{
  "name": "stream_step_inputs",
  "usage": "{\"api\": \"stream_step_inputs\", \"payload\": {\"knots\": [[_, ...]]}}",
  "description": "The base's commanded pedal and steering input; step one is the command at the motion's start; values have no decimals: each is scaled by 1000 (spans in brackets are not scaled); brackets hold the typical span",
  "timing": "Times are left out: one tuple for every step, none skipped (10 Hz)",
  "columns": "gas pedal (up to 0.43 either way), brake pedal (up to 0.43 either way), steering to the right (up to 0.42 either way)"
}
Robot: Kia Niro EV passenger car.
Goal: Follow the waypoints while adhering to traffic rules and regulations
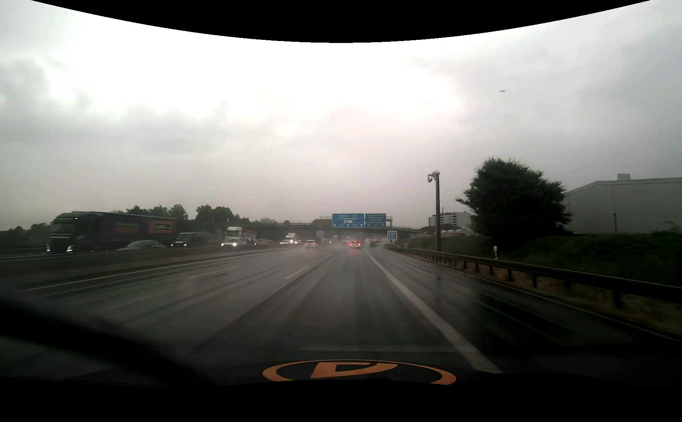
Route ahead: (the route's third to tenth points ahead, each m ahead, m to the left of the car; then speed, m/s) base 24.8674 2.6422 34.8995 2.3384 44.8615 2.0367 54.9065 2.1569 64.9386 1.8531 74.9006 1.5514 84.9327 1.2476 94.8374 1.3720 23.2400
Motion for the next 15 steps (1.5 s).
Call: {"api": "stream_step_inputs", "payload": {"knots": [[87, 0, 2], [87, 0, 2], [87, 0, 2], [87, 0, 2], [87, 0, 2], [87, 0, 2], [67, 0, 2], [0, 0, 1], [0, 0, 1], [0, 0, 2], [0, 0, 2], [28, 0, 2], [47, 0, 2], [79, 0, 2], [79, 0, 2]]}}
